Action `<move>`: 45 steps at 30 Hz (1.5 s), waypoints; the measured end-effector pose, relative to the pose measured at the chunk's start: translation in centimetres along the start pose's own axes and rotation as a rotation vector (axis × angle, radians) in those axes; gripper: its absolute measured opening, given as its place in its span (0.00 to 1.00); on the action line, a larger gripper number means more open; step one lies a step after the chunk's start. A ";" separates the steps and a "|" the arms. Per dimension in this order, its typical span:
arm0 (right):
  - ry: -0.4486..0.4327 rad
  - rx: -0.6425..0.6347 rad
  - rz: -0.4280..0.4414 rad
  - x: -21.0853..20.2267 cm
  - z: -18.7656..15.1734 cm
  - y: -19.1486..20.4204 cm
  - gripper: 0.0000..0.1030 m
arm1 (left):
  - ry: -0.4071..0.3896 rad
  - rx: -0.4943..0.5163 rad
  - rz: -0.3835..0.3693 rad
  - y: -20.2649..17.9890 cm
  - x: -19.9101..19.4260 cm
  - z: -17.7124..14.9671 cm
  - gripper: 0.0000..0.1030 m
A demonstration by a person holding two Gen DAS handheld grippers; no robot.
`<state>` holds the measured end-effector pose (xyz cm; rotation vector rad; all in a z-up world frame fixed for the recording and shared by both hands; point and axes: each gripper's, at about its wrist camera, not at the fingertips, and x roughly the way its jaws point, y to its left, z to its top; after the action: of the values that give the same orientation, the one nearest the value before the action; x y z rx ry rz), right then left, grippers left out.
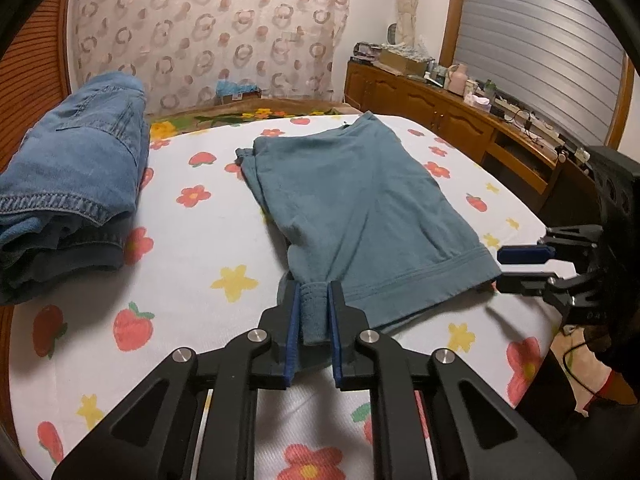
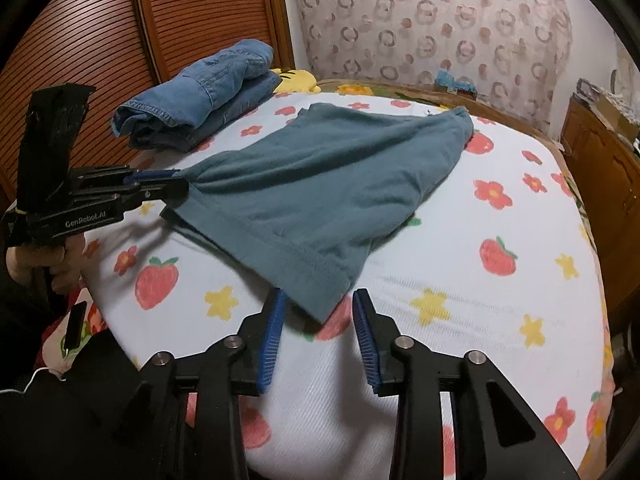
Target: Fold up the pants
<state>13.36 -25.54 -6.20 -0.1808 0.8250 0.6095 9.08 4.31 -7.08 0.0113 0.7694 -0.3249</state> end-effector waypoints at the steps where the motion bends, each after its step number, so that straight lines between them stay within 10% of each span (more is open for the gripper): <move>1: 0.002 0.004 -0.001 0.0 -0.2 0.0 0.36 | 0.006 -0.012 0.005 0.2 0.1 0.0 0.14; 12: -0.027 0.010 -0.058 1.4 0.2 1.0 0.36 | 0.003 -0.014 -0.009 0.1 -0.1 -0.4 0.13; 18: -0.049 0.002 -0.037 0.6 -0.2 1.0 0.08 | 0.000 -0.017 -0.028 -0.5 -0.9 -0.6 0.08; 31: -0.030 0.009 -0.010 -0.8 -1.6 0.4 0.05 | 0.047 -0.033 -0.037 -1.3 -0.8 -1.9 0.08; 45: -0.043 0.064 0.023 -1.4 -1.7 -0.3 0.16 | 0.047 -0.077 -0.019 0.3 -0.8 -1.6 0.40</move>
<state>11.73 -27.10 -6.33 -0.0995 0.8048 0.6055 7.54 5.01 -7.67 -0.0609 0.8281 -0.3141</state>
